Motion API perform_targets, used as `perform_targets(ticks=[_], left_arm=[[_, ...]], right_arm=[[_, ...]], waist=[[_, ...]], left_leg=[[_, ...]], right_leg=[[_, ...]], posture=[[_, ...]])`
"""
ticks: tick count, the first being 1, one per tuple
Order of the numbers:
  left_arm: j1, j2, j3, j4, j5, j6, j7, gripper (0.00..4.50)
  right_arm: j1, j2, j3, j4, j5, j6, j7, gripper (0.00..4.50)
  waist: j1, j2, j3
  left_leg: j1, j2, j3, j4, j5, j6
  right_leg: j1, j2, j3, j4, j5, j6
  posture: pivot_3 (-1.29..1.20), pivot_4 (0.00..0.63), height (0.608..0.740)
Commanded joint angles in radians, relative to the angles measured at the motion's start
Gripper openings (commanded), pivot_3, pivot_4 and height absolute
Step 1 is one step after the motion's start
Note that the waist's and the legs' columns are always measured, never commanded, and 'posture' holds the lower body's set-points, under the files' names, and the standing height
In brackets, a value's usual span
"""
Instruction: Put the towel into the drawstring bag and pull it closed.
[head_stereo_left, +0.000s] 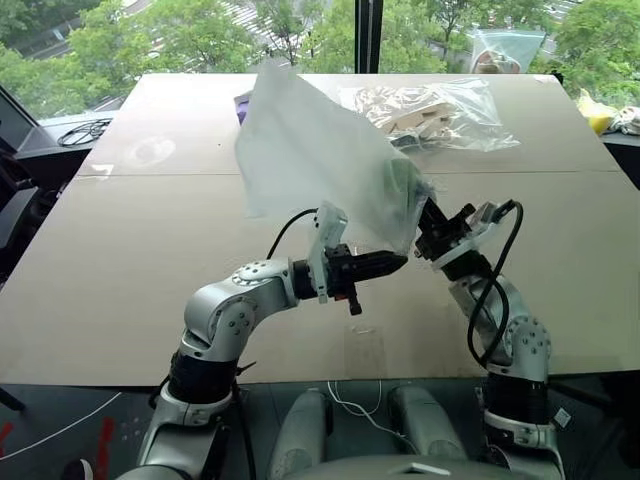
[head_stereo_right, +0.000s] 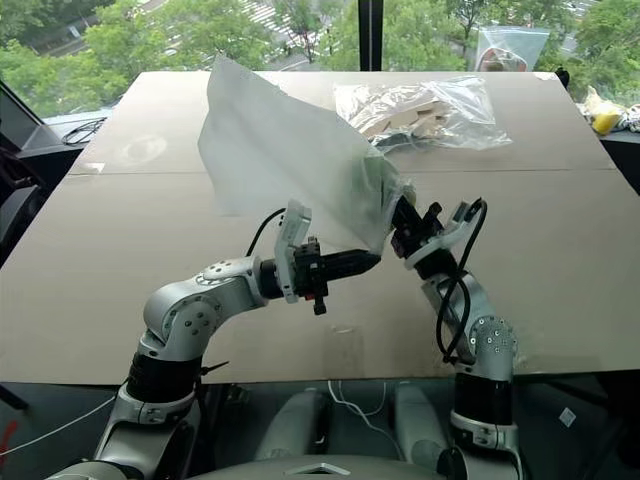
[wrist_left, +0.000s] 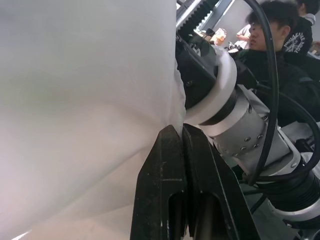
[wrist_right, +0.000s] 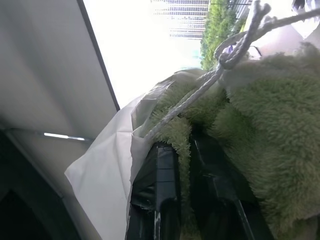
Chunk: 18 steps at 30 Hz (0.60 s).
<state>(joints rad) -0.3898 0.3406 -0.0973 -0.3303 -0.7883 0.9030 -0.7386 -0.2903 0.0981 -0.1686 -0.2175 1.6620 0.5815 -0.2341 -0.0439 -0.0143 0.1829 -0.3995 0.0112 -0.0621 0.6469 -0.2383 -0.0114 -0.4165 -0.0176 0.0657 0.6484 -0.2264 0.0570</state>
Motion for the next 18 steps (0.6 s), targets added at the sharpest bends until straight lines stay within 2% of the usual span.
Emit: perform_targets(ticks=[1, 2, 5, 8, 12, 15, 18], left_arm=[[-0.010, -0.021, -0.017, 0.012, -0.005, -0.006, -0.001, 0.00], [-0.018, -0.030, -0.010, 0.029, 0.005, -0.016, 0.011, 0.00], [-0.039, -0.059, 0.023, 0.077, 0.021, -0.038, 0.053, 0.00], [-0.058, -0.068, 0.056, 0.109, 0.014, -0.040, 0.066, 0.00], [-0.073, -0.045, 0.085, 0.116, -0.002, -0.030, 0.050, 0.00], [-0.074, -0.028, 0.101, 0.122, -0.005, -0.026, 0.042, 0.00], [-0.078, -0.011, 0.111, 0.136, 0.001, -0.029, 0.034, 0.00]], right_arm=[[-0.012, 0.070, 0.009, -0.073, 0.024, -0.077, -0.189, 0.08], [-0.009, 0.061, 0.013, -0.083, 0.025, -0.078, -0.225, 0.08], [0.025, -0.054, 0.039, -0.132, 0.010, 0.002, -0.242, 1.03], [0.080, -0.219, 0.042, -0.159, -0.064, 0.100, -0.189, 2.31], [0.148, -0.403, 0.004, -0.208, -0.081, 0.163, -0.053, 2.31], [0.191, -0.496, -0.008, -0.238, -0.097, 0.189, 0.055, 2.31], [0.231, -0.594, -0.003, -0.264, -0.230, 0.193, 0.221, 2.31]], waist=[[0.000, 0.000, 0.000], [0.002, 0.000, 0.000], [0.003, 0.000, 0.000], [0.005, 0.000, 0.000], [0.004, 0.000, 0.000], [-0.001, 0.000, 0.000], [0.002, 0.000, 0.000]], left_leg=[[0.000, 0.000, 0.000, 0.000, 0.000, 0.000], [0.000, 0.000, 0.000, 0.000, 0.000, 0.000], [-0.002, -0.001, 0.000, 0.000, 0.000, 0.000], [-0.002, -0.001, 0.000, 0.000, 0.000, 0.000], [-0.002, -0.001, 0.001, 0.000, 0.000, 0.000], [-0.001, 0.000, 0.001, 0.000, 0.000, 0.000], [0.000, 0.000, 0.001, 0.000, 0.000, 0.000]], right_leg=[[0.000, 0.000, 0.000, 0.000, 0.000, 0.000], [0.000, 0.000, 0.000, 0.000, 0.000, 0.000], [0.000, -0.001, 0.000, -0.001, 0.001, 0.001], [0.000, -0.001, 0.000, -0.002, 0.002, 0.002], [0.000, -0.001, 0.000, -0.003, 0.000, 0.000], [0.000, 0.000, 0.001, -0.003, 0.000, 0.000], [0.000, 0.001, 0.001, -0.002, 0.000, 0.000]], posture=[[0.00, 0.150, 0.740], [0.00, 0.150, 0.740], [0.00, 0.150, 0.740], [0.00, 0.150, 0.740], [0.00, 0.150, 0.740], [0.00, 0.150, 0.740], [0.00, 0.150, 0.740]])
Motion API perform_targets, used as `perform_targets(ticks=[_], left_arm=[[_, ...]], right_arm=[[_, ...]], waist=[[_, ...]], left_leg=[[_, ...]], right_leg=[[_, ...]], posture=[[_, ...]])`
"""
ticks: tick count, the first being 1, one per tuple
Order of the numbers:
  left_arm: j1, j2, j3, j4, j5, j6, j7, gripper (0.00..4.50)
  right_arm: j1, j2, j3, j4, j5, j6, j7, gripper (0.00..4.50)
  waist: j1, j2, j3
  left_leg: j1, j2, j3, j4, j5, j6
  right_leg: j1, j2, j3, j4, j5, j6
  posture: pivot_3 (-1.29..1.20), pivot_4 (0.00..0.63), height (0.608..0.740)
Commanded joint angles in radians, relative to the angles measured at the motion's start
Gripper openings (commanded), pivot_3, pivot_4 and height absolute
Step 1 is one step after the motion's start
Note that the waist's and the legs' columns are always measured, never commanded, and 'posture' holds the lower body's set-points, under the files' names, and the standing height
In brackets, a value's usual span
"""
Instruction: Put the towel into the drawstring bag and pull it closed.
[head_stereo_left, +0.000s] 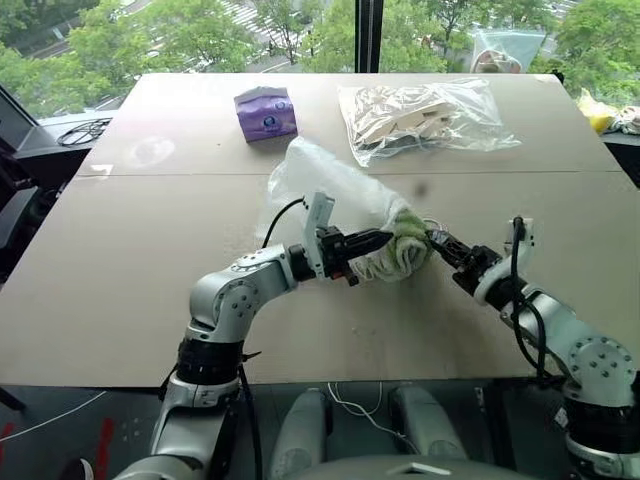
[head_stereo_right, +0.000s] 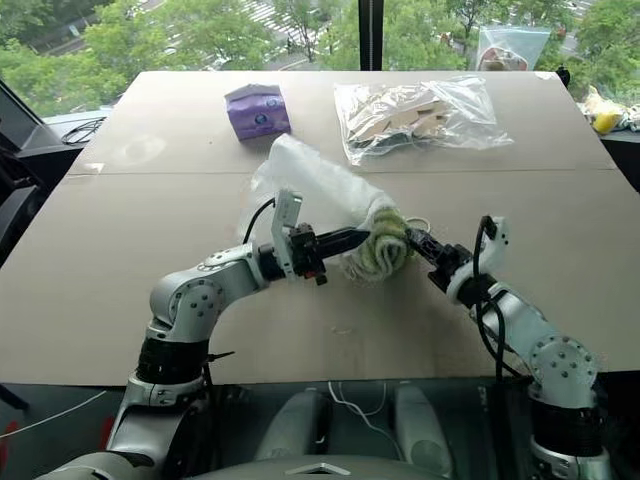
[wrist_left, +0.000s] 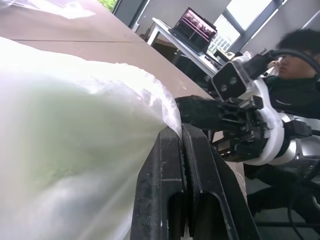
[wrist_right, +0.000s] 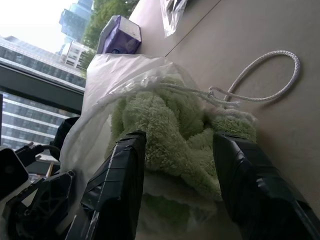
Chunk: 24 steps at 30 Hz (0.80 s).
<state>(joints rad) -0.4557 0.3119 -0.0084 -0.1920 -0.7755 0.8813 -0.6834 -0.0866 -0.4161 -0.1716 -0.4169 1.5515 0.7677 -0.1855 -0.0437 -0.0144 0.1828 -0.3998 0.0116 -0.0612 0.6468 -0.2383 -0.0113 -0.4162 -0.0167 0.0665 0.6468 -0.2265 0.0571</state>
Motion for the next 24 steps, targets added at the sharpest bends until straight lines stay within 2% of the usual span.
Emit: perform_targets(ticks=[1, 5, 10, 15, 21, 22, 24], left_arm=[[-0.013, 0.022, 0.022, 0.001, -0.010, -0.007, -0.024, 0.00], [-0.013, 0.040, 0.008, -0.003, -0.007, -0.005, -0.038, 0.00], [-0.010, 0.060, -0.018, -0.008, 0.006, -0.001, -0.064, 0.00], [-0.017, 0.078, -0.041, 0.000, 0.016, -0.004, -0.099, 0.00], [-0.028, 0.083, -0.057, 0.005, 0.029, -0.006, -0.128, 0.00], [-0.028, 0.081, -0.056, 0.000, 0.025, -0.005, -0.131, 0.00], [-0.029, 0.074, -0.051, -0.009, 0.008, 0.004, -0.134, 0.00]], right_arm=[[0.040, -0.105, 0.006, -0.067, -0.160, 0.006, 0.221, 2.31], [0.059, -0.184, 0.069, -0.081, -0.403, -0.065, 0.408, 2.31], [0.044, -0.237, 0.152, -0.054, -0.612, -0.123, 0.571, 4.44], [-0.046, -0.226, 0.226, 0.023, -0.769, -0.157, 0.666, 4.44], [-0.160, -0.114, 0.284, 0.109, -0.884, -0.197, 0.694, 4.44], [-0.167, -0.096, 0.297, 0.112, -0.896, -0.199, 0.702, 3.92], [-0.174, -0.077, 0.325, 0.120, -0.938, -0.206, 0.718, 3.19]], waist=[[0.002, 0.000, 0.000], [0.002, 0.000, 0.000], [0.003, 0.000, 0.000], [0.002, 0.000, 0.000], [0.003, -0.001, 0.000], [0.004, -0.001, 0.000], [0.004, -0.001, 0.000]], left_leg=[[0.000, 0.000, 0.000, 0.000, 0.000, 0.000], [-0.001, -0.001, 0.001, 0.001, 0.000, 0.000], [0.000, -0.001, 0.001, 0.001, 0.000, 0.000], [0.000, -0.001, 0.001, 0.002, 0.000, 0.000], [0.000, -0.001, 0.001, 0.002, 0.000, 0.000], [0.000, -0.001, 0.001, 0.001, 0.000, 0.000], [0.000, -0.001, 0.000, 0.001, 0.000, 0.000]], right_leg=[[0.000, 0.000, 0.000, 0.000, 0.000, 0.000], [0.000, -0.001, 0.001, 0.000, 0.000, 0.000], [0.000, -0.001, 0.001, 0.000, 0.000, 0.001], [0.000, -0.001, 0.001, 0.000, 0.002, 0.003], [0.001, 0.000, 0.000, 0.000, 0.002, 0.003], [0.001, -0.001, 0.000, 0.000, 0.002, 0.003], [0.001, -0.001, 0.000, 0.000, 0.002, 0.003]], posture=[[0.00, 0.150, 0.740], [0.00, 0.150, 0.740], [0.00, 0.150, 0.740], [0.00, 0.150, 0.740], [0.00, 0.150, 0.740], [0.00, 0.150, 0.740], [0.00, 0.150, 0.740]])
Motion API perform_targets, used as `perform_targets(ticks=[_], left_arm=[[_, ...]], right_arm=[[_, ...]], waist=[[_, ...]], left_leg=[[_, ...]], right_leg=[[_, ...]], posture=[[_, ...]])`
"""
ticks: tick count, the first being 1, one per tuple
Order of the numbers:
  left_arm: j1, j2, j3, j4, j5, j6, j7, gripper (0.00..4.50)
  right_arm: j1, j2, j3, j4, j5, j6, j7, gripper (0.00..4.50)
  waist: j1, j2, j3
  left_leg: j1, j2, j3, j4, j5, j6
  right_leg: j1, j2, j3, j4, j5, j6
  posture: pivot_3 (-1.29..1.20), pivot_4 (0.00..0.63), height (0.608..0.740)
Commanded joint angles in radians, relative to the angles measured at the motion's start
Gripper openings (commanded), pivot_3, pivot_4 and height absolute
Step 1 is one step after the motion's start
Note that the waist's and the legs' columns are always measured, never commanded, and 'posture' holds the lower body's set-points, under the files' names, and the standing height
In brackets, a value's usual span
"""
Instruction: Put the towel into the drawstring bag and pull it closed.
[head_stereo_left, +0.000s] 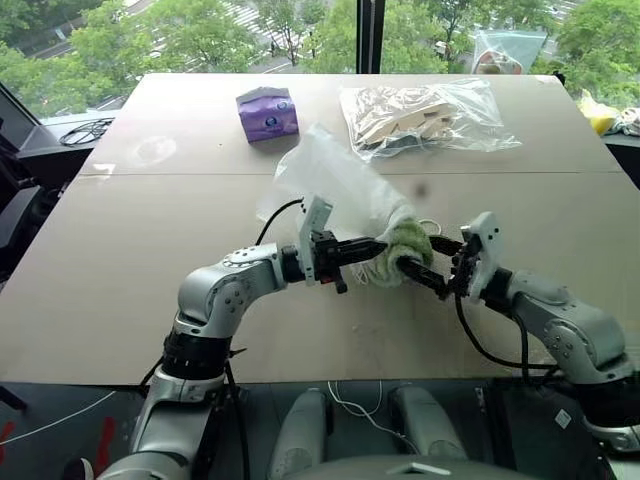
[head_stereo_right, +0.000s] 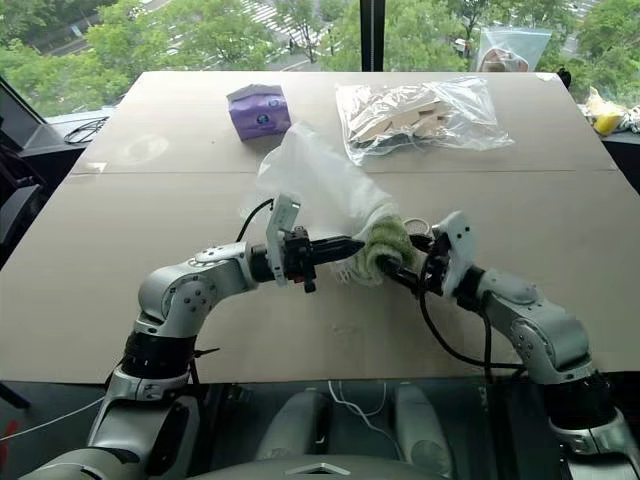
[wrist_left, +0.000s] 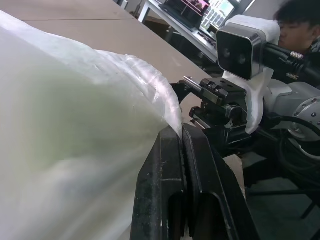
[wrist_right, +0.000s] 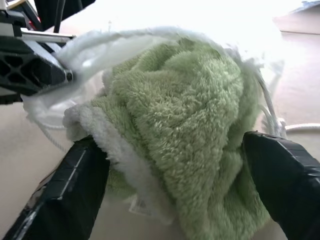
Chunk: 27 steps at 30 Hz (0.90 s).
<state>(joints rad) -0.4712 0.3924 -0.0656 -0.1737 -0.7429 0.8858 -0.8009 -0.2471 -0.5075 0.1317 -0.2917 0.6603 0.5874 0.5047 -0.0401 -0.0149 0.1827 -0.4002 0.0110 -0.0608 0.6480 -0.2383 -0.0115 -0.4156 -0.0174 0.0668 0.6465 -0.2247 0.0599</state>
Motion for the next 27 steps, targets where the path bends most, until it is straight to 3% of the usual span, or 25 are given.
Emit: perform_targets(ticks=[1, 2, 7, 8, 11, 14, 19, 23, 27], left_arm=[[-0.013, -0.009, 0.009, -0.034, -0.032, 0.004, -0.016, 0.00], [-0.014, -0.010, 0.010, -0.039, -0.037, 0.009, -0.016, 0.00], [-0.003, -0.010, 0.014, -0.064, -0.059, 0.027, -0.019, 0.00], [-0.001, -0.010, 0.016, -0.070, -0.071, 0.036, -0.023, 0.00], [0.004, -0.009, 0.012, -0.094, -0.104, 0.058, -0.035, 0.00], [0.009, -0.010, 0.008, -0.109, -0.121, 0.071, -0.036, 0.00], [0.019, -0.007, 0.006, -0.131, -0.150, 0.091, -0.038, 0.00], [0.032, -0.012, -0.010, -0.159, -0.167, 0.099, -0.031, 0.00], [0.025, -0.028, -0.014, -0.160, -0.173, 0.095, -0.022, 0.00]], right_arm=[[-0.013, 0.017, 0.038, -0.002, -0.068, -0.029, 0.036, 2.58], [-0.013, 0.022, 0.047, 0.000, -0.082, -0.032, 0.041, 2.42], [-0.026, 0.124, -0.009, -0.024, -0.002, 0.015, 0.025, 0.25], [-0.029, 0.146, -0.021, -0.026, 0.016, 0.025, 0.020, 0.07], [-0.037, 0.278, -0.098, -0.019, 0.149, 0.055, -0.036, 0.07], [-0.045, 0.440, -0.212, 0.002, 0.382, 0.085, -0.121, 0.07], [-0.049, 0.584, -0.284, 0.004, 0.666, 0.135, -0.258, 0.07], [-0.085, 0.669, -0.287, 0.035, 0.878, 0.146, -0.503, 0.07], [-0.122, 0.705, -0.274, 0.085, 0.933, 0.108, -0.785, 0.07]], waist=[[0.001, 0.000, 0.000], [0.002, 0.000, 0.000], [-0.002, 0.000, 0.000], [-0.001, 0.000, 0.000], [-0.001, 0.000, 0.000], [-0.001, 0.000, 0.000], [-0.001, 0.000, 0.000], [-0.004, 0.000, 0.000], [-0.005, 0.000, 0.000]], left_leg=[[0.000, 0.000, 0.000, 0.000, 0.000, 0.000], [0.000, 0.000, 0.000, 0.000, 0.000, 0.000], [0.000, 0.000, 0.000, 0.000, 0.000, 0.000], [0.000, 0.000, -0.001, 0.000, 0.000, 0.000], [0.001, 0.000, -0.001, 0.000, 0.000, 0.000], [0.001, 0.000, -0.001, 0.000, 0.000, 0.000], [0.001, 0.000, -0.002, 0.001, 0.000, 0.000], [0.001, 0.000, -0.001, 0.001, 0.000, 0.000], [0.002, 0.000, -0.002, 0.001, 0.000, 0.000]], right_leg=[[0.000, 0.000, 0.000, 0.000, 0.000, 0.000], [0.000, 0.000, 0.000, 0.000, 0.000, 0.000], [0.000, 0.000, 0.000, 0.000, 0.000, 0.000], [0.000, 0.000, 0.000, 0.001, 0.000, 0.000], [0.000, 0.000, 0.000, 0.002, 0.000, 0.000], [0.000, 0.000, -0.001, 0.003, 0.000, 0.000], [0.000, 0.000, -0.001, 0.004, 0.000, -0.001], [0.000, -0.001, -0.001, 0.005, 0.002, -0.003], [-0.001, 0.000, -0.001, 0.007, 0.000, -0.005]], posture=[[0.00, 0.150, 0.740], [0.00, 0.150, 0.740], [0.00, 0.150, 0.740], [0.00, 0.150, 0.740], [0.00, 0.150, 0.740], [0.00, 0.150, 0.740], [0.00, 0.150, 0.740], [0.00, 0.150, 0.740], [0.00, 0.150, 0.740]])
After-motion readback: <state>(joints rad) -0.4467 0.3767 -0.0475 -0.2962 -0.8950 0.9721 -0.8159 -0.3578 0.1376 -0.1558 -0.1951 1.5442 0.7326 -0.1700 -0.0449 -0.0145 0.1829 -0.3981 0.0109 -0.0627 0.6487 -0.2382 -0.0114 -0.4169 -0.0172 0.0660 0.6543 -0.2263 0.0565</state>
